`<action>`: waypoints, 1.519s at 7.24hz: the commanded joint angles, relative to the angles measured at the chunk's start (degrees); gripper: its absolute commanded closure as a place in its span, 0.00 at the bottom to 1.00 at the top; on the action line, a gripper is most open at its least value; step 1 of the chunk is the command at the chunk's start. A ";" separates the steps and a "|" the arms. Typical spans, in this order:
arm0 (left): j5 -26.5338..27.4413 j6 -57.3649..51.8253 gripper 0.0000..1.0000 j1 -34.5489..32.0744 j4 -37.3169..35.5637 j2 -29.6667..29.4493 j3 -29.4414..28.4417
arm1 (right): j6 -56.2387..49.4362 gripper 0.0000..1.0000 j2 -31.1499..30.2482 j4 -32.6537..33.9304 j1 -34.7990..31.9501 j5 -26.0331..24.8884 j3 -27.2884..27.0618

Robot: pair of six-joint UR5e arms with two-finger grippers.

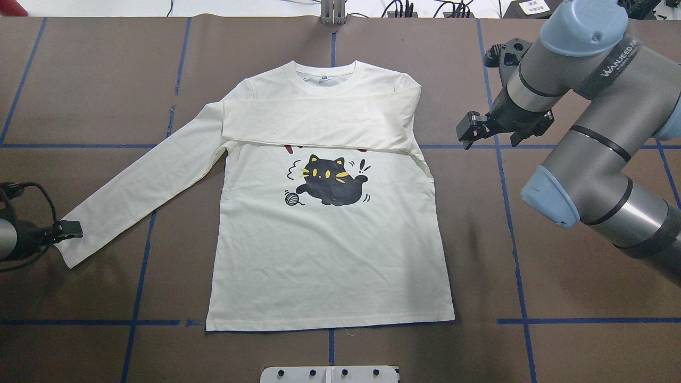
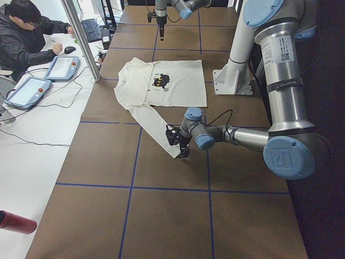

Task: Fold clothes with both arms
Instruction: 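Lower the left gripper onto the other sleeve cuff and grasp it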

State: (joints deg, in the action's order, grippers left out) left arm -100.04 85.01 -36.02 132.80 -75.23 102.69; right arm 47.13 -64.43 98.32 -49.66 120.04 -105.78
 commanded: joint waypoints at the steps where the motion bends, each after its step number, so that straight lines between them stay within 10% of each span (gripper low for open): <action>1: -0.07 2.07 0.39 0.08 0.00 0.17 0.23 | 0.24 0.00 0.01 0.03 0.00 0.01 -0.66; 7: -0.24 2.97 0.97 0.08 -0.44 0.09 1.80 | 0.24 0.00 -0.25 0.12 0.00 0.10 -0.66; 11: -4.88 0.35 1.00 -0.62 -8.13 -0.87 10.22 | -0.19 0.00 -4.62 0.03 -1.83 0.19 -2.23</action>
State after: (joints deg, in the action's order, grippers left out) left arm -103.05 86.99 -36.25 129.10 -75.18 109.76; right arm 47.28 -66.35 98.42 -50.51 120.20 -106.91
